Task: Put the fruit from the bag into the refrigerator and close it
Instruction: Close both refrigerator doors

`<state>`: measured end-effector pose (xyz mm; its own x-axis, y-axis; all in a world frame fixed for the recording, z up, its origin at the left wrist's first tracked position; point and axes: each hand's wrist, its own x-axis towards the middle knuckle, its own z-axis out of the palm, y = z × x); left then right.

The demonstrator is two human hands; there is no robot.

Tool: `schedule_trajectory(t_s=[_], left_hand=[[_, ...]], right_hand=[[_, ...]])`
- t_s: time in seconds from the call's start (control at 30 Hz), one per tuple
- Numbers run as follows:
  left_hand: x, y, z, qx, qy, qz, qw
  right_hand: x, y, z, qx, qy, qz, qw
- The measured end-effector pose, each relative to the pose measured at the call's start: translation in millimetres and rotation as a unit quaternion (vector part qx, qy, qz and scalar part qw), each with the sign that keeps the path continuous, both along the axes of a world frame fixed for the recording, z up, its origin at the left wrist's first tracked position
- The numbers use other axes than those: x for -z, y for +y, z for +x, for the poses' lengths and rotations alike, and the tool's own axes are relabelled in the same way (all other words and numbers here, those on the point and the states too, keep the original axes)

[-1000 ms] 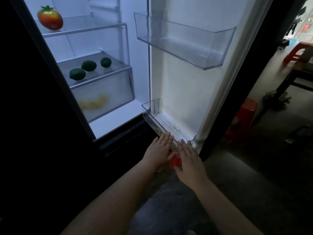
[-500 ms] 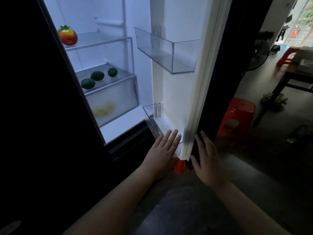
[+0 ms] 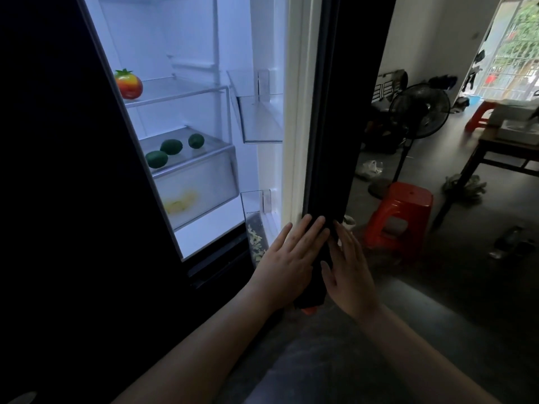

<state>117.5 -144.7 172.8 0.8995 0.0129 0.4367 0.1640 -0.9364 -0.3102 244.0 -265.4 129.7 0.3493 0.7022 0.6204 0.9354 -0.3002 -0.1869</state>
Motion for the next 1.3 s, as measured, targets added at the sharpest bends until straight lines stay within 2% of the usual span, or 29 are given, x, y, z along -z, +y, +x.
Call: schedule_trajectory(t_s=[0.2,0.33,0.43,0.87,1.03,1.2,1.3], left_hand=[[4,9,-12,-0.063,-0.008,-0.002,0.998],[5,16,-25,-0.098,-0.012,-0.003,0.995],[5,23,-37,-0.119,-0.009,-0.007,0.993],[-8,63,-87,-0.175,-0.021,-0.023,0.984],[-2,87,-105,-0.229,-0.015,-0.033,0.973],[0,110,-116,-0.246,0.023,-0.055,0.967],[-3,110,-115,-0.249,0.009,-0.048,0.967]], right_hand=[[-10,9,-16,-0.025,0.016,-0.018,0.999],[-16,17,-20,-0.012,0.058,0.042,0.997],[-21,30,-29,-0.026,0.097,0.048,0.994],[-20,97,-75,-0.149,0.087,0.010,0.985],[-21,130,-84,-0.197,0.064,-0.012,0.978],[-21,154,-87,-0.230,0.061,0.004,0.971],[-18,158,-75,-0.251,0.054,0.013,0.967]])
